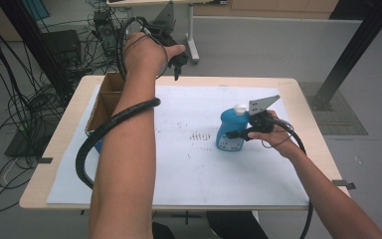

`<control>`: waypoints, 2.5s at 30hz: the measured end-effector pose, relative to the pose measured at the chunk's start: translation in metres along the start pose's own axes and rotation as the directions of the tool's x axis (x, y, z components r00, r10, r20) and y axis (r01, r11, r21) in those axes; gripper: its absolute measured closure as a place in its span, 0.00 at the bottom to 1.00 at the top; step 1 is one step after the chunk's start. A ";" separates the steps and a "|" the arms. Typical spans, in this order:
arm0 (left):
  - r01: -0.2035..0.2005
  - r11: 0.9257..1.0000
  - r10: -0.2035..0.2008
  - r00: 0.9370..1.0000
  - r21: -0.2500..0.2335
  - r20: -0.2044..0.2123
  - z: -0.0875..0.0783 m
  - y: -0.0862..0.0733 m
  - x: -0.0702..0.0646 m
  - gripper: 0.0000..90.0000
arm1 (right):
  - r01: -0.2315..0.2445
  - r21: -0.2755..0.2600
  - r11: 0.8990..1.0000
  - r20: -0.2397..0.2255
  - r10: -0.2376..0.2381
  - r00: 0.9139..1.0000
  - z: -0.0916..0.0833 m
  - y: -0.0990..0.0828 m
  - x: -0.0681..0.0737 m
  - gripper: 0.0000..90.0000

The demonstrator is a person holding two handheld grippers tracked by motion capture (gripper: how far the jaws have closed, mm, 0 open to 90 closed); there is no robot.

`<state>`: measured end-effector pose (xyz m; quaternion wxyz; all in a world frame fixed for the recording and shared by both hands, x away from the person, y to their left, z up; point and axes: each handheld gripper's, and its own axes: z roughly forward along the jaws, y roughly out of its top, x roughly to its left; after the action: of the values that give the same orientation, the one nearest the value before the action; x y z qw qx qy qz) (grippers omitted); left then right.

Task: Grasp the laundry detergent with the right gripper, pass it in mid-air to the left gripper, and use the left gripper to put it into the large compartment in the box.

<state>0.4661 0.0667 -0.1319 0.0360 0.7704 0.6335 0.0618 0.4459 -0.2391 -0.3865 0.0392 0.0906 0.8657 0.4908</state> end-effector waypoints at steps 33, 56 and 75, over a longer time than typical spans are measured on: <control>-0.025 1.000 0.025 1.000 -0.013 0.007 -0.006 -0.002 0.002 0.06 | -0.020 0.011 1.000 0.019 0.019 1.000 0.000 0.002 0.002 0.49; -0.105 0.994 0.105 0.994 -0.037 0.015 -0.018 -0.005 -0.006 0.06 | -0.059 0.029 0.998 0.024 0.058 0.998 -0.003 0.004 0.001 0.49; -0.436 0.899 0.435 0.900 -0.052 -0.014 -0.057 -0.019 -0.022 0.06 | -0.117 0.030 0.993 0.043 0.116 0.992 -0.035 0.084 -0.003 0.49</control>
<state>0.4352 0.0471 -0.0797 0.0414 0.8912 0.4434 0.0859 0.4530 -0.2269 -0.2968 0.0269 0.1519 0.8657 0.4761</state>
